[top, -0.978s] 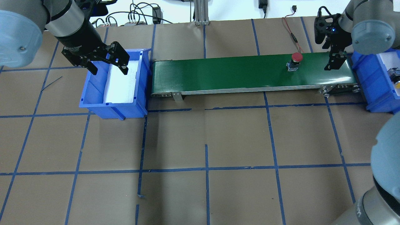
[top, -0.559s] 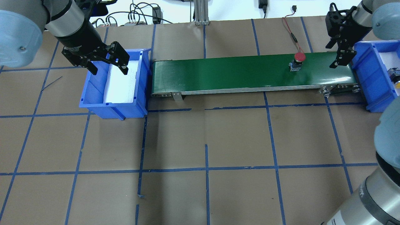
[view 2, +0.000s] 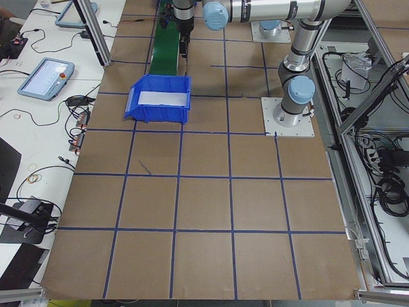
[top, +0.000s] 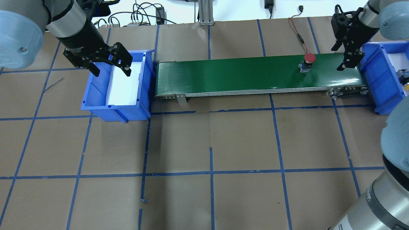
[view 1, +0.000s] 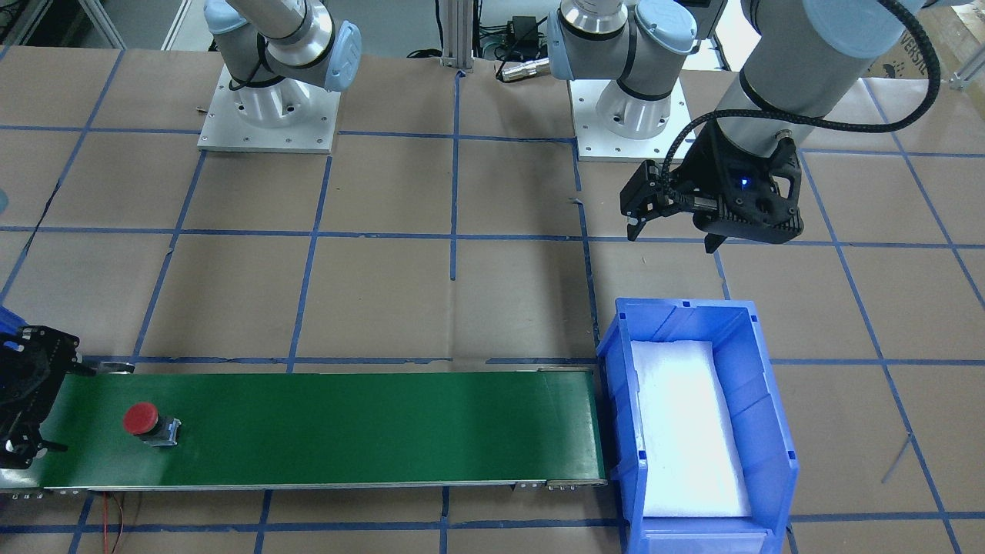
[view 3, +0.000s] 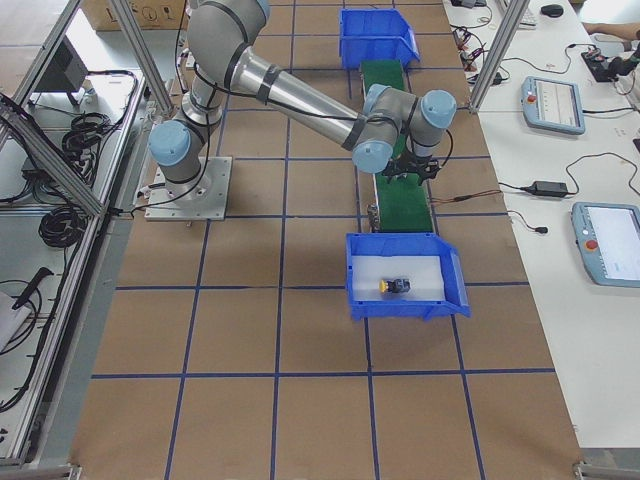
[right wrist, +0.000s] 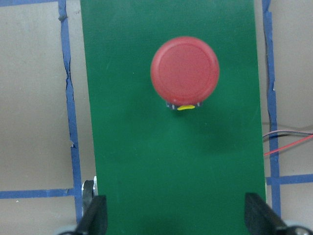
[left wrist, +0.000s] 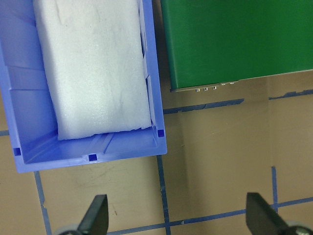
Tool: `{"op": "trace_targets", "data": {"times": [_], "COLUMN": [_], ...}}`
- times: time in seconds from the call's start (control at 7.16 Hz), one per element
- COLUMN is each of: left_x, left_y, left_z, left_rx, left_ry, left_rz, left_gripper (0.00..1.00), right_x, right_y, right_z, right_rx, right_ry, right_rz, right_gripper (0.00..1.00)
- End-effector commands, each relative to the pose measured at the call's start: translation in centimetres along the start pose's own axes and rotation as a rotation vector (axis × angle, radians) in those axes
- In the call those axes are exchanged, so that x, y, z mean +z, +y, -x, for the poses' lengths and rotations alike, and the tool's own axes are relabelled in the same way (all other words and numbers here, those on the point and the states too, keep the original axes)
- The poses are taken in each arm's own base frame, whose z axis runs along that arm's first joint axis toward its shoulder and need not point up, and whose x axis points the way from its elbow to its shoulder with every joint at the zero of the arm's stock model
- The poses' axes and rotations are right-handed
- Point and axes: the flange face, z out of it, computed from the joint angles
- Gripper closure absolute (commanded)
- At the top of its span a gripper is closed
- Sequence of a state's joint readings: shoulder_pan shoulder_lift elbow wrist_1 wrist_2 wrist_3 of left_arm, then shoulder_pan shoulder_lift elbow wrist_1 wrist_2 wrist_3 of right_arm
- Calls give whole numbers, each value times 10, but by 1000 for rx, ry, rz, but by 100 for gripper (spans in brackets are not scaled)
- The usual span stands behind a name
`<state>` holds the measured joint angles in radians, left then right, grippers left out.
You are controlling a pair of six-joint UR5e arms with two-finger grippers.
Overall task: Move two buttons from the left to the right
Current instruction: 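Lower the right gripper and grasp the red-capped button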
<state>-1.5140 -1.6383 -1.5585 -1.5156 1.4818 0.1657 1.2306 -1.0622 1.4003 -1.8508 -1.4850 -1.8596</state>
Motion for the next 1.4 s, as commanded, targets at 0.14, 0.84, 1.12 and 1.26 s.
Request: {"op": "trace_targets", "data": {"times": [0.14, 0.84, 1.12, 1.26], "left_x": [1, 1, 1, 1], "left_y": [0, 0, 0, 0], "left_z": [0, 0, 0, 0], "left_rx": [0, 0, 0, 0], "left_ry": [0, 0, 2, 0], "left_rz": [1, 1, 1, 1], "left_gripper": [0, 0, 0, 0], "right_x": [4, 9, 9, 10], "right_y": [-26, -43, -42, -44], "right_z": [-1, -4, -4, -3], "right_rx": [-38, -52, -55, -63], "right_ry": [-6, -4, -3, -13], "right_rz": [26, 52, 62, 96], "right_gripper": [1, 1, 1, 17]}}
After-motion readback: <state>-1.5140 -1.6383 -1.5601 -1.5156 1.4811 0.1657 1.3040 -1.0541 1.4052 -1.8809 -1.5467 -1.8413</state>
